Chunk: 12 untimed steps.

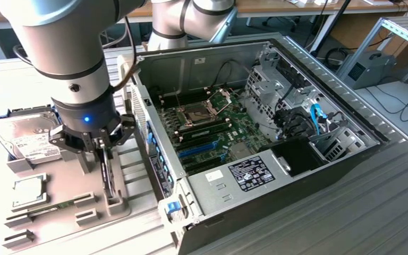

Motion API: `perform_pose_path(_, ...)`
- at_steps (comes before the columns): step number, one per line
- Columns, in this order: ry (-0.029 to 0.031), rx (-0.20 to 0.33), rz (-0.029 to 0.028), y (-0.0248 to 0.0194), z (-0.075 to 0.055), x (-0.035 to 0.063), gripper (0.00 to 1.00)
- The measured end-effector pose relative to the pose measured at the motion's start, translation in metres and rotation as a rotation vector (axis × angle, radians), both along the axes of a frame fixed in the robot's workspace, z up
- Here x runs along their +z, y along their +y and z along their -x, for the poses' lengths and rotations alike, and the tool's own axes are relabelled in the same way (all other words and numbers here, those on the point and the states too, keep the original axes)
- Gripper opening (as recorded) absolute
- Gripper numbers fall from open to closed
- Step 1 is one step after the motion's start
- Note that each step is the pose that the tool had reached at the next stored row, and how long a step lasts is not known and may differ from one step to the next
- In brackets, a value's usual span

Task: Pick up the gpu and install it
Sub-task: 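Pick up the gpu and move the gpu toward the slot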

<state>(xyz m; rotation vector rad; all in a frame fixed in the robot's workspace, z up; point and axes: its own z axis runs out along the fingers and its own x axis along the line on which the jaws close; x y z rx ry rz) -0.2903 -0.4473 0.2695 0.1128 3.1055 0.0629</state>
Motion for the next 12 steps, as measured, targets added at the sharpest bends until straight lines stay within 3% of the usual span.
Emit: perform_pose_path(12, 0.0000, 0.000, 0.0000, 0.0000, 0.0000, 0.0110, 0.26)
